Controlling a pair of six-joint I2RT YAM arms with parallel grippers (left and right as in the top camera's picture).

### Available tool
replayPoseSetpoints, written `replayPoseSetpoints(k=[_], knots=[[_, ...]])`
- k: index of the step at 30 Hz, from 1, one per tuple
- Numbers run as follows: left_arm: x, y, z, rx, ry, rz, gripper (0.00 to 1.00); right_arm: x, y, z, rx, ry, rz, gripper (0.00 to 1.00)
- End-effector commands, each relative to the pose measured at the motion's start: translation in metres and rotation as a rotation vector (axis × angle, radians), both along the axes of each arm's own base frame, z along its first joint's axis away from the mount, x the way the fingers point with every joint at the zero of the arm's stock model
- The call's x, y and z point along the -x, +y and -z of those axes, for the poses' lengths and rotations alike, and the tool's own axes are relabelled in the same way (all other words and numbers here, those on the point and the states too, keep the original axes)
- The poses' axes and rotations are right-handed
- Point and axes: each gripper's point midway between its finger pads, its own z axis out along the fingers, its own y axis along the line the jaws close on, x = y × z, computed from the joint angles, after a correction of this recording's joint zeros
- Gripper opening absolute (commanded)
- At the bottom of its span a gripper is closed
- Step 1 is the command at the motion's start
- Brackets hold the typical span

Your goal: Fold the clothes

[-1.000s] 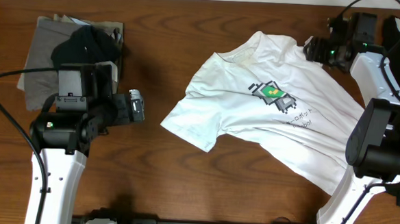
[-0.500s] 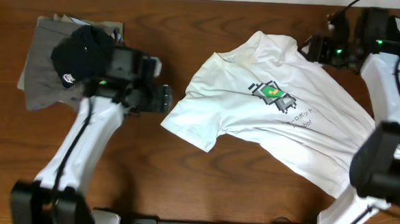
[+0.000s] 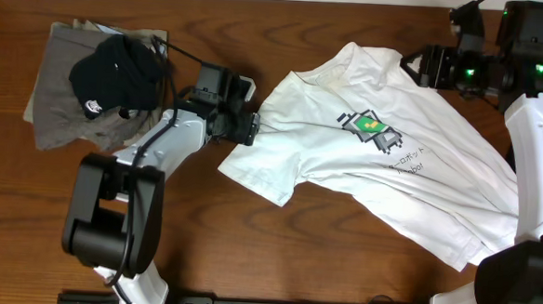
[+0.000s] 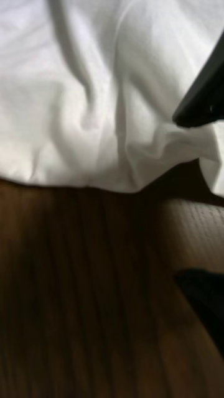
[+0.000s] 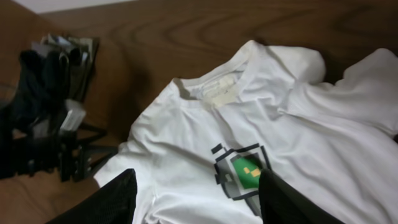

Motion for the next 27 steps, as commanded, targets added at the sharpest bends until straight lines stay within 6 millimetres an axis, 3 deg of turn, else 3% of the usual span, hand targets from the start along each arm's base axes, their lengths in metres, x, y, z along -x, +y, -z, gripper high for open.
replayPoseSetpoints(k=[1, 4, 6, 17, 18, 20, 21, 24, 27], knots=[[0.002, -0.012, 0.002, 0.056, 0.013, 0.046, 0.66, 0.001, 0.008, -0.002, 0.019, -0.021, -0.042, 0.61], [0.006, -0.013, 0.006, 0.062, 0.036, 0.045, 0.46, 0.001, 0.008, -0.002, 0.019, -0.020, -0.043, 0.60], [0.010, -0.014, 0.007, 0.069, 0.056, 0.045, 0.39, 0.002, 0.008, -0.002, 0.019, -0.017, -0.043, 0.60], [0.018, -0.024, 0.013, 0.065, 0.077, 0.080, 0.36, 0.005, 0.008, 0.000, 0.018, -0.001, -0.043, 0.58], [0.019, -0.025, 0.014, 0.065, 0.080, 0.084, 0.30, 0.004, 0.008, 0.000, 0.018, -0.002, -0.043, 0.58], [0.021, -0.026, 0.015, 0.064, 0.089, 0.087, 0.06, 0.004, 0.008, 0.000, 0.018, -0.001, -0.043, 0.58], [0.022, -0.025, 0.015, 0.063, 0.094, 0.084, 0.06, 0.005, 0.008, 0.000, 0.018, -0.001, -0.042, 0.58], [0.019, -0.011, 0.010, 0.069, 0.113, 0.002, 0.06, 0.005, 0.005, 0.003, 0.033, 0.009, -0.031, 0.58], [0.010, 0.042, 0.004, -0.043, 0.116, -0.242, 0.06, 0.008, -0.002, 0.010, 0.076, 0.039, -0.002, 0.60]])
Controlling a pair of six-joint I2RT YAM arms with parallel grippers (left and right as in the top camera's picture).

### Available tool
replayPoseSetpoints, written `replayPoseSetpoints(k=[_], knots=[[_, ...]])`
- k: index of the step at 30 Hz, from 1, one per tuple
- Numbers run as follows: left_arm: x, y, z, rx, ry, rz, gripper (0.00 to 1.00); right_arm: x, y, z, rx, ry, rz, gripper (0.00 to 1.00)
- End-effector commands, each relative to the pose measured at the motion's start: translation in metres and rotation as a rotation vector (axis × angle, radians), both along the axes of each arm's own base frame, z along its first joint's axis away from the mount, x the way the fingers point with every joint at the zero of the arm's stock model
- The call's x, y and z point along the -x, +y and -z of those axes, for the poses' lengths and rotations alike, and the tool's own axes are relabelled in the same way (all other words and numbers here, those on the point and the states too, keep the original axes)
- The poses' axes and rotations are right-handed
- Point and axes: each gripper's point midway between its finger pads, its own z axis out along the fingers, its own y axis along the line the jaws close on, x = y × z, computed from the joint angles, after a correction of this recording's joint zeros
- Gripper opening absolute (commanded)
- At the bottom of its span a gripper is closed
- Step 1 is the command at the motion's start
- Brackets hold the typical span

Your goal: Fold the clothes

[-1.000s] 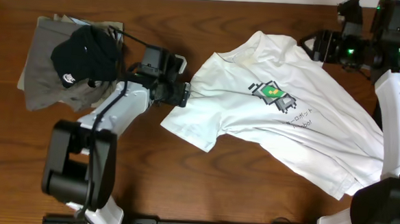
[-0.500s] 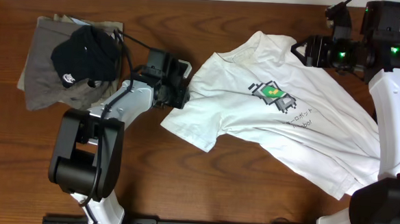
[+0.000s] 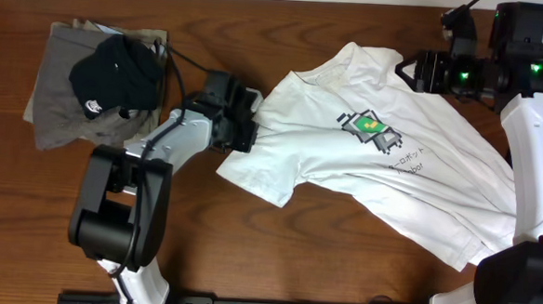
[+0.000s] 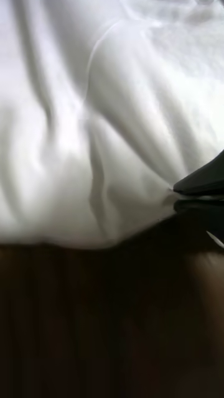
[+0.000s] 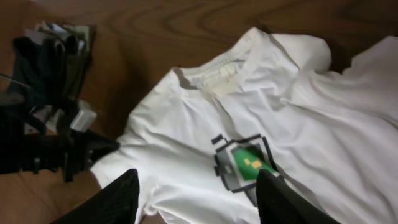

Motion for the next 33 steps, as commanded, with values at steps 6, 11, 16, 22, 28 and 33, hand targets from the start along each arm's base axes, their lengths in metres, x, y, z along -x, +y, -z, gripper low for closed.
replayPoseSetpoints(k=[6, 11, 16, 22, 28, 33], knots=[[-0.001, 0.154, -0.038, -0.304, 0.001, -0.542, 0.06, 0.008, -0.024, 0.025, 0.137, 0.098, 0.101, 0.61], [0.023, 0.196, -0.050, -0.331, 0.059, -0.649, 0.06, 0.011, -0.037, 0.060, 0.173, 0.197, 0.188, 0.58], [0.013, 0.158, -0.057, -0.133, 0.036, -0.474, 0.07, 0.015, -0.040, 0.098, 0.170, 0.273, 0.229, 0.52], [0.003, 0.083, -0.066, 0.021, -0.059, -0.121, 0.50, 0.015, -0.035, 0.102, 0.149, 0.270, 0.214, 0.57], [0.000, 0.042, -0.045, 0.020, -0.060, 0.001, 0.57, 0.017, -0.029, 0.101, 0.128, 0.269, 0.175, 0.59], [0.004, 0.032, -0.011, 0.011, 0.011, 0.028, 0.57, 0.017, -0.029, 0.101, 0.127, 0.270, 0.175, 0.59]])
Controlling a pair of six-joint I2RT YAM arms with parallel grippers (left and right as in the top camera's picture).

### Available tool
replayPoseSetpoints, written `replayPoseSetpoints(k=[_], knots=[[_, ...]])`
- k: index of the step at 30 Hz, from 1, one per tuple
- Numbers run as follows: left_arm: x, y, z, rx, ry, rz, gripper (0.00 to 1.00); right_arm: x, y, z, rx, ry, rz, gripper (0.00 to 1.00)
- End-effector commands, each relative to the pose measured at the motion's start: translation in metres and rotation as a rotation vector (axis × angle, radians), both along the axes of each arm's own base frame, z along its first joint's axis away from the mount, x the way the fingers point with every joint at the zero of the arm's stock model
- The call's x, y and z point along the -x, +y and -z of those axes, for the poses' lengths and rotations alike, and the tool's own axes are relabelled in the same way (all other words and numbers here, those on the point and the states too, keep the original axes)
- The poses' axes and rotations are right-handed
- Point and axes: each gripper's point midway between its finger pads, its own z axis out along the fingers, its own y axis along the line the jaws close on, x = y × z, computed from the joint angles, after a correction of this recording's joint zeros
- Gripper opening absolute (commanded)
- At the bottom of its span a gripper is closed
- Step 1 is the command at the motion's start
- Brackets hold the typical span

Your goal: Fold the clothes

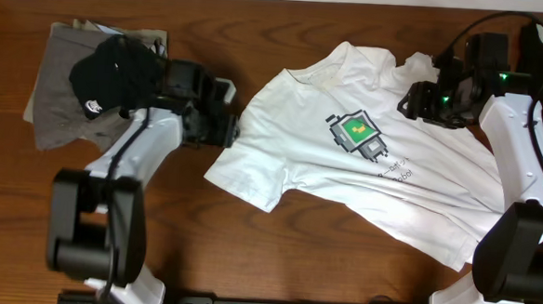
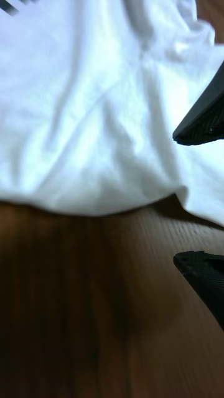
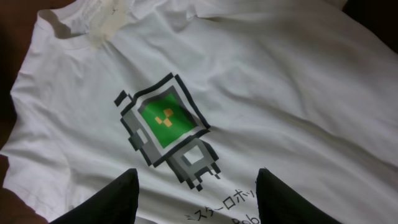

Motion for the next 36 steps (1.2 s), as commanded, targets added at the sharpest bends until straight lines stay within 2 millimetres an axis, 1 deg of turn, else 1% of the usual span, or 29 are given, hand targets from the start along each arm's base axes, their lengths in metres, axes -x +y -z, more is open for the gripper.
replayPoseSetpoints(k=[1, 4, 6, 7, 8, 9, 11, 12, 15, 16, 18, 20, 23, 25, 27, 29, 30, 33, 34, 36], knots=[[0.003, -0.004, 0.021, 0.003, 0.045, 0.031, 0.57, -0.001, 0.005, -0.007, -0.012, -0.018, -0.019, 0.59], [0.003, -0.007, 0.032, 0.017, 0.065, 0.038, 0.56, 0.000, 0.005, -0.007, -0.012, -0.017, -0.018, 0.59], [0.004, -0.012, 0.032, 0.050, 0.068, 0.051, 0.55, 0.000, 0.005, -0.007, -0.012, -0.017, -0.018, 0.59], [0.004, -0.014, 0.032, 0.058, 0.070, 0.053, 0.52, 0.000, 0.005, -0.007, -0.012, -0.016, -0.018, 0.59], [0.005, -0.015, 0.032, 0.066, 0.071, 0.055, 0.48, 0.000, 0.005, -0.007, -0.012, -0.016, -0.018, 0.59], [0.005, -0.015, 0.032, 0.068, 0.072, 0.055, 0.40, 0.000, 0.005, -0.007, -0.012, -0.016, -0.018, 0.59], [0.005, -0.015, 0.032, 0.067, 0.075, 0.055, 0.19, 0.000, 0.005, -0.007, -0.012, -0.016, -0.018, 0.59], [0.007, -0.015, 0.032, 0.066, 0.081, 0.055, 0.06, 0.000, 0.005, -0.007, -0.011, -0.016, -0.018, 0.59], [0.012, -0.011, 0.034, 0.051, 0.106, 0.047, 0.06, 0.000, 0.005, -0.006, -0.011, -0.016, -0.018, 0.59], [0.014, -0.006, 0.035, 0.032, 0.121, 0.024, 0.06, 0.000, 0.005, -0.006, -0.011, -0.016, -0.018, 0.59], [0.015, 0.016, 0.037, -0.049, 0.154, -0.080, 0.06, -0.001, 0.003, -0.006, -0.003, -0.017, -0.017, 0.59], [0.018, 0.053, 0.036, -0.170, 0.186, -0.254, 0.06, -0.001, 0.001, -0.005, 0.013, -0.017, -0.017, 0.60], [0.029, 0.101, 0.024, -0.279, 0.222, -0.454, 0.06, -0.001, -0.004, -0.004, 0.044, -0.015, -0.005, 0.62], [0.037, 0.128, 0.016, -0.307, 0.243, -0.562, 0.06, -0.002, -0.008, -0.003, 0.066, -0.016, 0.004, 0.64], [0.045, 0.146, 0.011, -0.306, 0.266, -0.638, 0.06, -0.003, -0.010, -0.003, 0.077, -0.023, 0.008, 0.65], [0.053, 0.158, 0.008, -0.302, 0.296, -0.686, 0.06, -0.006, -0.011, -0.004, 0.078, -0.035, 0.008, 0.65], [0.057, 0.161, 0.008, -0.303, 0.310, -0.695, 0.06, -0.008, -0.011, -0.004, 0.080, -0.041, 0.009, 0.63], [0.063, 0.162, 0.009, -0.309, 0.336, -0.695, 0.06, -0.010, -0.011, 0.001, 0.082, -0.056, 0.010, 0.58], [0.064, 0.161, 0.009, -0.311, 0.340, -0.693, 0.06, -0.010, -0.011, 0.005, 0.082, -0.057, 0.011, 0.54], [0.066, 0.161, 0.009, -0.312, 0.346, -0.692, 0.06, -0.008, -0.011, 0.016, 0.078, -0.051, 0.020, 0.42]])
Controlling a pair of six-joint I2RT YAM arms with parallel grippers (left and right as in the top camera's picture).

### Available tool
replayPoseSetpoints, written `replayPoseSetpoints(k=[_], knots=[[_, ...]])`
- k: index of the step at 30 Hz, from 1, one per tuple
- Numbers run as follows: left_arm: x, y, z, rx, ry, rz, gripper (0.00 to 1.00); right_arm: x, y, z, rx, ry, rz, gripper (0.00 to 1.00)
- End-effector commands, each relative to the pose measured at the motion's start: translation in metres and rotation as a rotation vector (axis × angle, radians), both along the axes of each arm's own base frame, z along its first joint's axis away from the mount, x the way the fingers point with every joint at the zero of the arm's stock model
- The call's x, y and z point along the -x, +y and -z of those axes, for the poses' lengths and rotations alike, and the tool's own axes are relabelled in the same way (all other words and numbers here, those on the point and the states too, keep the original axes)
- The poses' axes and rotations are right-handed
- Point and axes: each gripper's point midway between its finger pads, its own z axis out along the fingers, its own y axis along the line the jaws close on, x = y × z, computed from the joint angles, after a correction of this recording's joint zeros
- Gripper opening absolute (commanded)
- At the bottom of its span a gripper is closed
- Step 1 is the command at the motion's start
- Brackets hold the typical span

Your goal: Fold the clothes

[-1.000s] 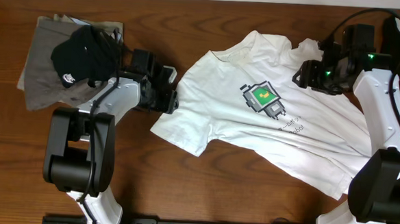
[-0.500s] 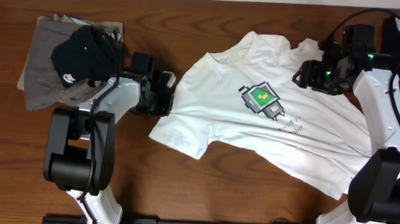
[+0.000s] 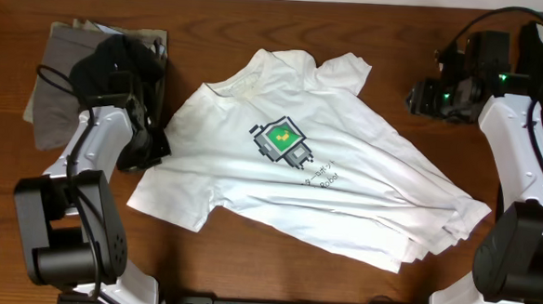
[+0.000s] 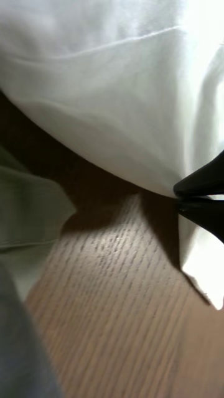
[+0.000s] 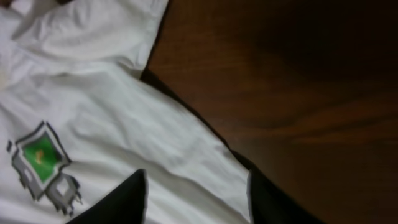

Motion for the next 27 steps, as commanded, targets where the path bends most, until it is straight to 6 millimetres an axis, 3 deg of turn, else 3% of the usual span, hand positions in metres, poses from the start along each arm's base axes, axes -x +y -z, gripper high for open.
replayPoseSetpoints(k=[1, 4, 8, 18, 27], knots=[[0.001, 0.005, -0.004, -0.029, 0.000, -0.025, 0.06, 0.010, 0.001, 0.019, 0.007, 0.022, 0.002, 0.41], [0.001, 0.004, -0.004, -0.029, -0.001, -0.027, 0.06, 0.018, 0.002, 0.042, 0.009, 0.033, -0.004, 0.57], [0.001, 0.004, -0.004, -0.029, -0.001, -0.027, 0.06, 0.029, 0.002, 0.068, 0.037, 0.030, -0.066, 0.66], [0.000, 0.005, -0.004, -0.030, -0.004, -0.026, 0.06, 0.043, -0.001, 0.105, 0.106, -0.012, -0.154, 0.60], [-0.002, 0.005, -0.004, -0.030, -0.010, -0.026, 0.06, 0.051, -0.025, 0.122, 0.226, 0.004, -0.070, 0.54]])
